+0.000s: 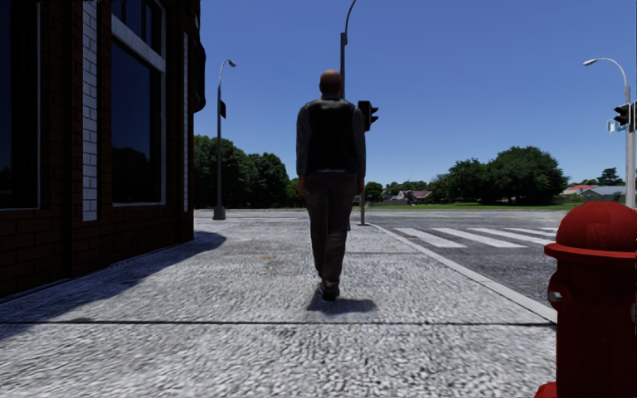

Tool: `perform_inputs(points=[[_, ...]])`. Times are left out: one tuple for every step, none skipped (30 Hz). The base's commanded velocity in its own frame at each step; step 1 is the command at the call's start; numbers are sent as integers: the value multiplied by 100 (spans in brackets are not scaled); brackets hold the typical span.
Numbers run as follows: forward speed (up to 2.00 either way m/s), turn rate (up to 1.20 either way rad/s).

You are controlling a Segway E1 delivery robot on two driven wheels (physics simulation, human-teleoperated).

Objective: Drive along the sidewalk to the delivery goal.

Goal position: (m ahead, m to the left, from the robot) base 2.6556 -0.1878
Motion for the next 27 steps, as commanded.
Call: perform_inputs(points=[[99, -16], [99, -16], [99, -16], [99, -16], [99, -16], [99, -16], [99, -16], [99, -19], [99, -21], [99, -21], [99, -22], [99, -22], [99, -22], [99, -22], [99, -22], [99, -22], [99, -22], [99, -22], [99, -22], [99, -22], [99, -22], [99, -22], [99, -22], [99, -22], [99, -22], [99, -24], [99, -24]])
